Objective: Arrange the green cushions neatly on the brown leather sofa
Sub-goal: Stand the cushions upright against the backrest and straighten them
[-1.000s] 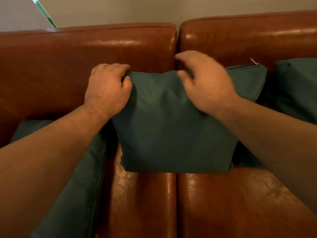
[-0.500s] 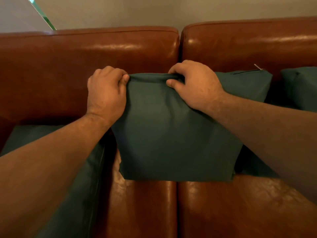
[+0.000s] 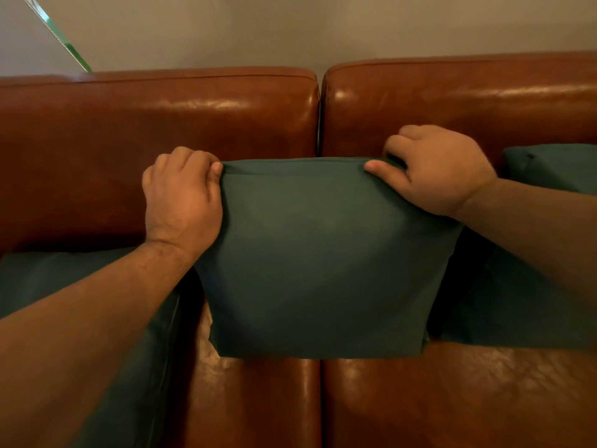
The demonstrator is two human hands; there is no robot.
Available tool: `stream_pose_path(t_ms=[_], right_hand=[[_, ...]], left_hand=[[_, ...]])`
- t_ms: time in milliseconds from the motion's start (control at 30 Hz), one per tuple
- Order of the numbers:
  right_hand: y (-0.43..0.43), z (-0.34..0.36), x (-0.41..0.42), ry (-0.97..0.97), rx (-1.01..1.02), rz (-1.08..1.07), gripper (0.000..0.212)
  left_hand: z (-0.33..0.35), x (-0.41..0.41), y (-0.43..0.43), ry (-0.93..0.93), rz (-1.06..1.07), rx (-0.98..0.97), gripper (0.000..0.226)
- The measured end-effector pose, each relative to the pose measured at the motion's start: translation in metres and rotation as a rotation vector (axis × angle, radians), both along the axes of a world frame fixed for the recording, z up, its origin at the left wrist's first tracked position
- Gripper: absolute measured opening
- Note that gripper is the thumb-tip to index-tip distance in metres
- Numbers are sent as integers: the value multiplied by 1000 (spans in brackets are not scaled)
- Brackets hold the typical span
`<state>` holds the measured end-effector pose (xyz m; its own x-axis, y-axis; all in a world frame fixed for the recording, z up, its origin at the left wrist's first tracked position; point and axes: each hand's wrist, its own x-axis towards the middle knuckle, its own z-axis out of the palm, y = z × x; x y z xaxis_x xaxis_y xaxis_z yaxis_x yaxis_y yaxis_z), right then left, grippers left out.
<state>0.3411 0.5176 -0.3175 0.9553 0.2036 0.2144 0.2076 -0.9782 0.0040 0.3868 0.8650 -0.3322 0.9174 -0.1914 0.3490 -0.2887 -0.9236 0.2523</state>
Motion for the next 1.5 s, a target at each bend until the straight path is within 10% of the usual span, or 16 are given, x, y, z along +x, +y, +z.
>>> stream_pose_path(t_ms=[567,700,867,1100,1500], right_hand=[[-30,1,-2,9,-205,25,61],[17,17,-16,-38,33,-68,48],[117,3,-31,12,76,111,60],[33,-22,-50,47,-14,-93,84],[32,-11,-78,-13,57,-370,61]], left_hand=[[5,-1,-5,60,19,117,33],[15,-18,-19,-34,-135,73,46],[-12,-53,-40,-28,-368,250,64],[-13,-20,15,4,-198,312,92],[16,14,52,87,-208,-18,32]])
